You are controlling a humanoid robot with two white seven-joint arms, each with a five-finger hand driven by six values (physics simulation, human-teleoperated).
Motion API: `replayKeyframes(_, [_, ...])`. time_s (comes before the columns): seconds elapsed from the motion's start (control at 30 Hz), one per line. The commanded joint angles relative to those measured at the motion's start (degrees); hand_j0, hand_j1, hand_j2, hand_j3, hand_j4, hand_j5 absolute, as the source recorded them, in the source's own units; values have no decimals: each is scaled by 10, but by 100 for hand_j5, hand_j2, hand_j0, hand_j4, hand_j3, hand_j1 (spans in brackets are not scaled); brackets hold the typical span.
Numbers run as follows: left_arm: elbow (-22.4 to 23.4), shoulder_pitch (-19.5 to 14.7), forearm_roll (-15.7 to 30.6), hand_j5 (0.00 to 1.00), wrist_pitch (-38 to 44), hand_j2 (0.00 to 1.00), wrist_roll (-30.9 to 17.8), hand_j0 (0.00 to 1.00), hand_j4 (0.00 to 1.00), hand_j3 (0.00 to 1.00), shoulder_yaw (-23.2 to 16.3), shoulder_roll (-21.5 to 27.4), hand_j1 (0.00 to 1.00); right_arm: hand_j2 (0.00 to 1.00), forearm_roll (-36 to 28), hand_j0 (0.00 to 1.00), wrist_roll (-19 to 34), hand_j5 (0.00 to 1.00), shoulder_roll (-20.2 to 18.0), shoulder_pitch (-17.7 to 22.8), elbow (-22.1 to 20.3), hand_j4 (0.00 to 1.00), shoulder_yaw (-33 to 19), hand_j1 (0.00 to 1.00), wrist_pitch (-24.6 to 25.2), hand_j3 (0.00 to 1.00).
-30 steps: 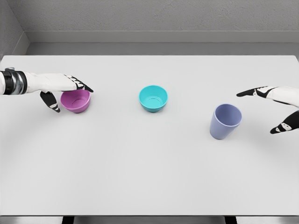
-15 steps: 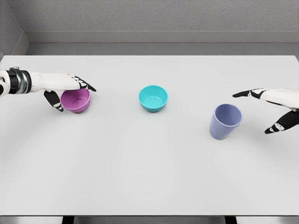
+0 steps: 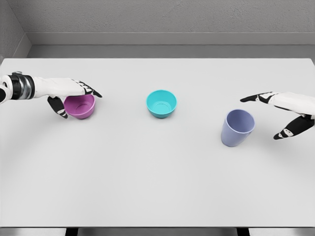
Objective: Stacking bowl and cup with both arms
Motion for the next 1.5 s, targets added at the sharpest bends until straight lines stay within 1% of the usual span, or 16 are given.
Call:
replayKeyframes(0.0, [4,0,-1,100,1,100,0,100,100,100,1,-4,100,100,2,100,0,100,3,0,-1,100,0,100,0,100])
replayKeyframes(0.5, [9,3,-1,100,2,100,0,100,100,100,1,-9,100,100,6,100,-3,100,10,-8,-4,100,6,100,-11,100])
replayKeyframes(0.6, [9,2,-3,92,2,92,0,92,92,92,2,-9,92,100,6,100,-3,100,10,-8,-4,100,6,100,-11,100])
replayKeyframes(0.7, [9,2,-5,91,2,91,0,91,91,91,3,-9,91,100,6,100,-3,100,10,-8,-4,100,6,100,-11,100])
replayKeyframes(0.73, [8,2,-5,88,2,88,0,88,88,88,3,-8,88,100,6,100,-3,100,10,-8,-4,100,6,100,-11,100])
replayKeyframes(1.0, [7,2,-5,85,2,85,0,85,85,85,4,-8,85,100,5,100,-4,100,13,-9,-4,100,6,100,-10,100])
replayKeyframes(1.03, [6,2,-5,83,2,83,0,83,83,83,4,-8,83,100,6,100,-4,100,13,-9,-4,100,6,100,-10,100])
replayKeyframes(1.2, [3,-3,-5,82,2,82,0,82,82,82,5,-8,82,100,6,100,-4,100,13,-11,-4,100,6,100,-10,100])
replayKeyframes(1.33, [0,-5,-4,80,1,80,0,80,80,80,12,-8,80,100,6,100,-2,100,13,-12,-4,100,6,100,-11,100])
replayKeyframes(1.37, [-4,-3,-4,80,1,80,0,80,80,80,20,-8,80,100,6,100,-2,100,13,-12,-4,100,6,100,-11,100])
replayKeyframes(1.47, [-11,-6,-5,79,0,79,0,79,79,79,21,-8,79,100,6,100,-4,100,17,-14,-4,100,6,100,-11,100])
